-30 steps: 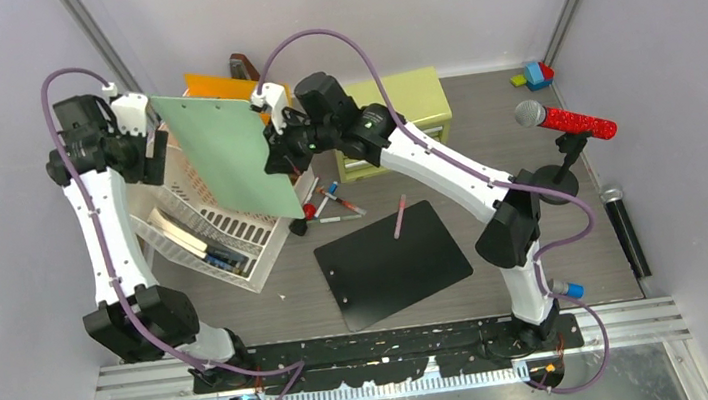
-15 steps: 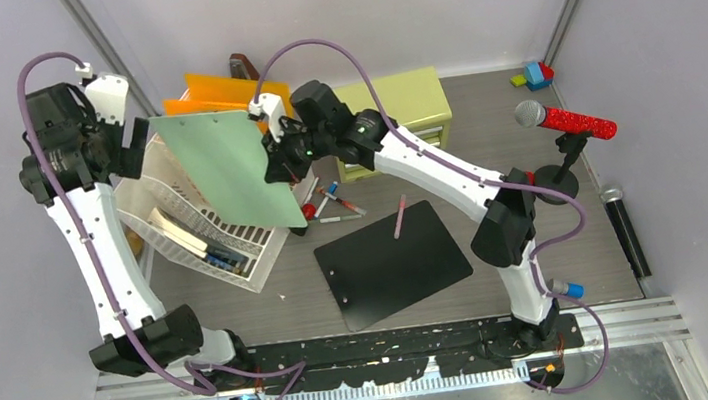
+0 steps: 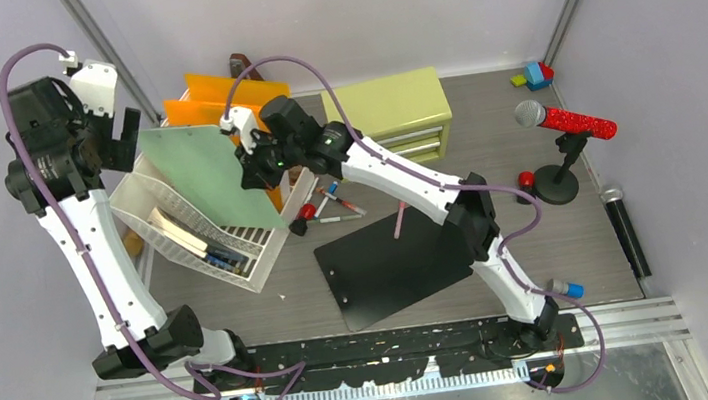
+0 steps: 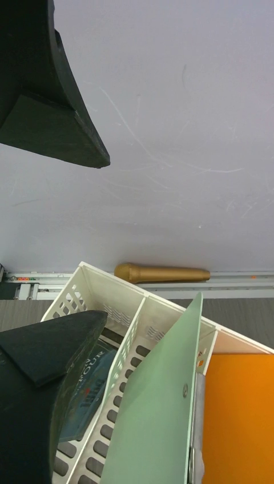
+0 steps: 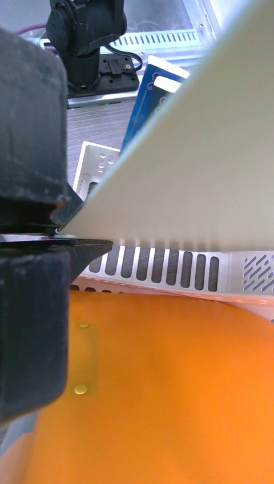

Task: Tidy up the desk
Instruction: Place the folder in the storage box.

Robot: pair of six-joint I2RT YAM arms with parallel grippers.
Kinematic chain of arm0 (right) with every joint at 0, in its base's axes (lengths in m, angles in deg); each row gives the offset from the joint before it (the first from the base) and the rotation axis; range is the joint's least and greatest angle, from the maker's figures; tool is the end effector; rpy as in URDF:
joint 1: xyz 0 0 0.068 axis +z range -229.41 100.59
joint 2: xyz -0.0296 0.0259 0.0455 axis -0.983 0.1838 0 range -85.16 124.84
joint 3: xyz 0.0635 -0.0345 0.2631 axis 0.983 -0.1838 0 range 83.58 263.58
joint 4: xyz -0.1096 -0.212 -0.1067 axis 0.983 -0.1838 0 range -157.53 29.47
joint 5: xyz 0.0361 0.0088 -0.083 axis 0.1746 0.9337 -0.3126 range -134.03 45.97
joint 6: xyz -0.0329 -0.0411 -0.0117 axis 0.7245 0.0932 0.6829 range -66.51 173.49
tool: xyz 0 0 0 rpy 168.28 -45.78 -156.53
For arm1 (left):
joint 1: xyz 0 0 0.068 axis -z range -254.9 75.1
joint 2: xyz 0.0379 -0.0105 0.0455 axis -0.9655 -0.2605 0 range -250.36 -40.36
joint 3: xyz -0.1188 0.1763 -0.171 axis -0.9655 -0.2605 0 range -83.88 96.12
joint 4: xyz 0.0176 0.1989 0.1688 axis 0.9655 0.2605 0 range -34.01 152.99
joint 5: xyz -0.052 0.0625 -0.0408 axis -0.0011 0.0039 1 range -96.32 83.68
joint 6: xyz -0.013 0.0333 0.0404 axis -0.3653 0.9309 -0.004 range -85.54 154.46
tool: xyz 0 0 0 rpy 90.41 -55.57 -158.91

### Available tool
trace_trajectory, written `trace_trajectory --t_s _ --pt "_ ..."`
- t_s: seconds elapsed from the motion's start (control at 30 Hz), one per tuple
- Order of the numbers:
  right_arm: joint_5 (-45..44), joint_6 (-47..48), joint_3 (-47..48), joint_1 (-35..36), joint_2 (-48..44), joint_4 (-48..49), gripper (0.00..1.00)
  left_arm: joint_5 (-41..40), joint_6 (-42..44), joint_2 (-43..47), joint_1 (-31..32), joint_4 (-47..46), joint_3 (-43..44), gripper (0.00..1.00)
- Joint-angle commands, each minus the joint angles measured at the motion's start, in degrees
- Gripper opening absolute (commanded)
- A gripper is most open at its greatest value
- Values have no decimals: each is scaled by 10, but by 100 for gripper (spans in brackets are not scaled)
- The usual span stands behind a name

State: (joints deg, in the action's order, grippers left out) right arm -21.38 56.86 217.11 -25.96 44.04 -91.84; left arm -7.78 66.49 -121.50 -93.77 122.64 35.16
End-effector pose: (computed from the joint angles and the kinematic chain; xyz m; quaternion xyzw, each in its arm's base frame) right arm 0.2998 0.4275 0.3479 -0.4881 0.6864 0.3686 0.3934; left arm 0.2191 0.0759 0.5194 0.0922 0.8555 0.2287 0.4553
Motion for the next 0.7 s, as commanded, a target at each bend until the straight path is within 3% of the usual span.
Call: trace_trajectory --t_s 0.0,0.33,0.67 --pt "-39 7 52 14 9 31 1 12 8 24 1 5 -14 100" --pt "-100 6 84 44 21 32 0 9 18 34 2 -4 -31 100" --pt "-109 -16 130 59 60 32 0 1 21 22 2 19 28 100"
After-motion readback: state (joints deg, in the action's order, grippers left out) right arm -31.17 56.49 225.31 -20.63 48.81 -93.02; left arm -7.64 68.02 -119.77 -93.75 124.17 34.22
